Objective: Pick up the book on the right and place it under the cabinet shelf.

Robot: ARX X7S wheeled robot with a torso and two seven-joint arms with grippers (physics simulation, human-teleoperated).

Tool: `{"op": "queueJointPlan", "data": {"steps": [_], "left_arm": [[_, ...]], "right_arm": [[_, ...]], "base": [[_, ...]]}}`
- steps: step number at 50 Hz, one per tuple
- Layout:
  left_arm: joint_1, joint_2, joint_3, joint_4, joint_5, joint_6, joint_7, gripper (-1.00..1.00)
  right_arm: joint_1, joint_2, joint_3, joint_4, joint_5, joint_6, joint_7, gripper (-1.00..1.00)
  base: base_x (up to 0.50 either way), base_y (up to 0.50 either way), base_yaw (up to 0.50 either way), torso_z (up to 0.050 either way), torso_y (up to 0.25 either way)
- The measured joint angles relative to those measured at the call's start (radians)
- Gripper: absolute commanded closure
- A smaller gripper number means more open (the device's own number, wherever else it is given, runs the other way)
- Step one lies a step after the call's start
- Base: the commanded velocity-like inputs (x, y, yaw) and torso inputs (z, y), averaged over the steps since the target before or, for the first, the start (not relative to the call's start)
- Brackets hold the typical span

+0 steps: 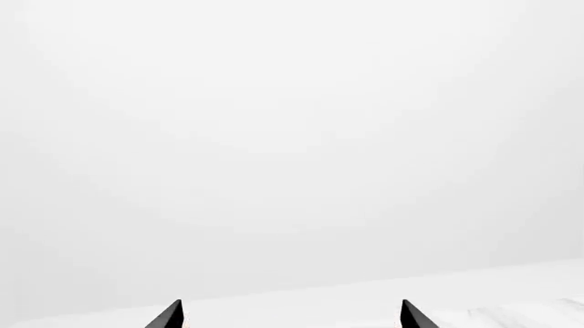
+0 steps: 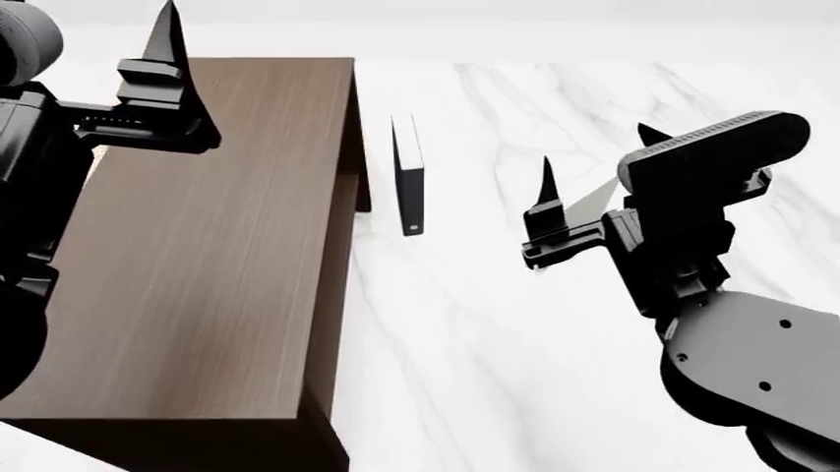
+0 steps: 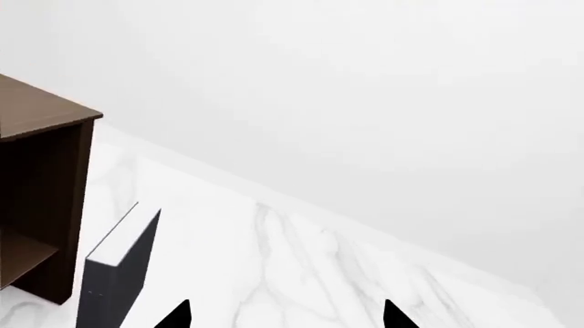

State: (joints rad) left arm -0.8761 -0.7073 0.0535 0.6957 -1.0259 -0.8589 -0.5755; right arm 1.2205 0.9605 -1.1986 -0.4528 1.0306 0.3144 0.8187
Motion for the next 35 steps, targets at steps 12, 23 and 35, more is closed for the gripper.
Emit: {"op": "queueJointPlan", "data": {"steps": [12, 23, 35], "left_arm": [[0.036, 0.001, -0.001, 0.007, 0.006, 0.015, 0.001, -1.0], [0.072, 0.001, -0.001, 0.007, 0.018, 0.034, 0.008, -1.0], [0.086, 0.0, 0.004, 0.007, 0.023, 0.041, 0.011, -1.0]], "right_arm": [[0.049, 0.022, 0.026, -0.036, 0.026, 0.032, 0.011, -1.0], [0.088, 0.037, 0.049, -0.061, 0.048, 0.055, 0.02, -1.0], [0.128, 0.055, 0.073, -0.087, 0.073, 0.078, 0.029, -1.0]], "base": [[0.0, 0.0, 0.0, 0.0, 0.094], [0.0, 0.0, 0.0, 0.0, 0.094], [0.0, 0.0, 0.0, 0.0, 0.093]]}}
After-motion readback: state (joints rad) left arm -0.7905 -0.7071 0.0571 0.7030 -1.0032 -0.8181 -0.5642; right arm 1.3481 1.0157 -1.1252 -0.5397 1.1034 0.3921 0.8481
